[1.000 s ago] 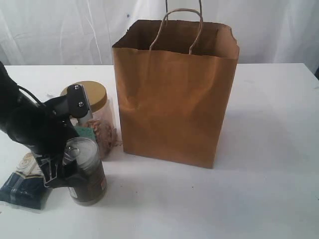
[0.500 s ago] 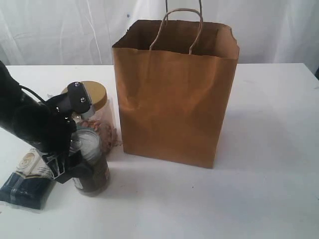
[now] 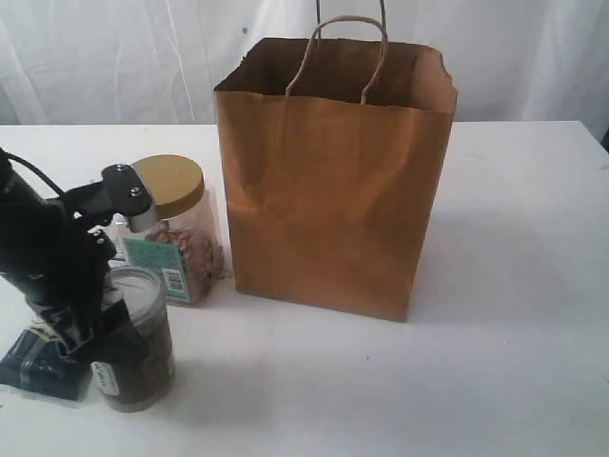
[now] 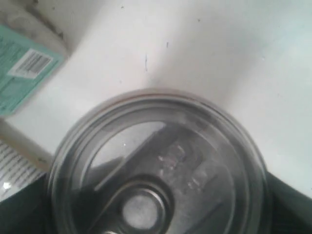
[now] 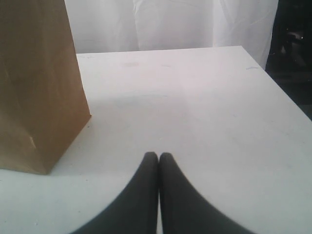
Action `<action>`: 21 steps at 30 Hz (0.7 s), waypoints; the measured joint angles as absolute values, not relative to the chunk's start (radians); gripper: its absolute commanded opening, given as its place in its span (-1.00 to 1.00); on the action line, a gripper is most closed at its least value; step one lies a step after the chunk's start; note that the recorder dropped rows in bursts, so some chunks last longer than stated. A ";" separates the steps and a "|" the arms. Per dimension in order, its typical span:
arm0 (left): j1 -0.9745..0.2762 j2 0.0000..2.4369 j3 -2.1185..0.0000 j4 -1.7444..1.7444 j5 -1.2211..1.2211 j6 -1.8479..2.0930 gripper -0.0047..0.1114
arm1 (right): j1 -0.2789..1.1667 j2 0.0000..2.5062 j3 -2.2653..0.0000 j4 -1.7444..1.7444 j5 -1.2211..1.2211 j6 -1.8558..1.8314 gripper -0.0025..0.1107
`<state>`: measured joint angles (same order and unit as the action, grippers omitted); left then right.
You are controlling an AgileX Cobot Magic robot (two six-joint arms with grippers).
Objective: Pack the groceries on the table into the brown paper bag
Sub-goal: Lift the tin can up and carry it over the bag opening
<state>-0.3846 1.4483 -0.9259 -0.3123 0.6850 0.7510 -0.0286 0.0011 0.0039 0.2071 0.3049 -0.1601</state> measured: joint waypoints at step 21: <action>-0.385 1.141 -1.363 -0.577 0.650 0.566 -0.92 | -0.029 0.001 0.004 0.207 0.305 -0.160 -0.96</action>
<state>-0.3846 1.1414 -1.3635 -0.5770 0.6498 0.5661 -0.0286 0.0011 0.0039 0.2071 0.3049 -0.1601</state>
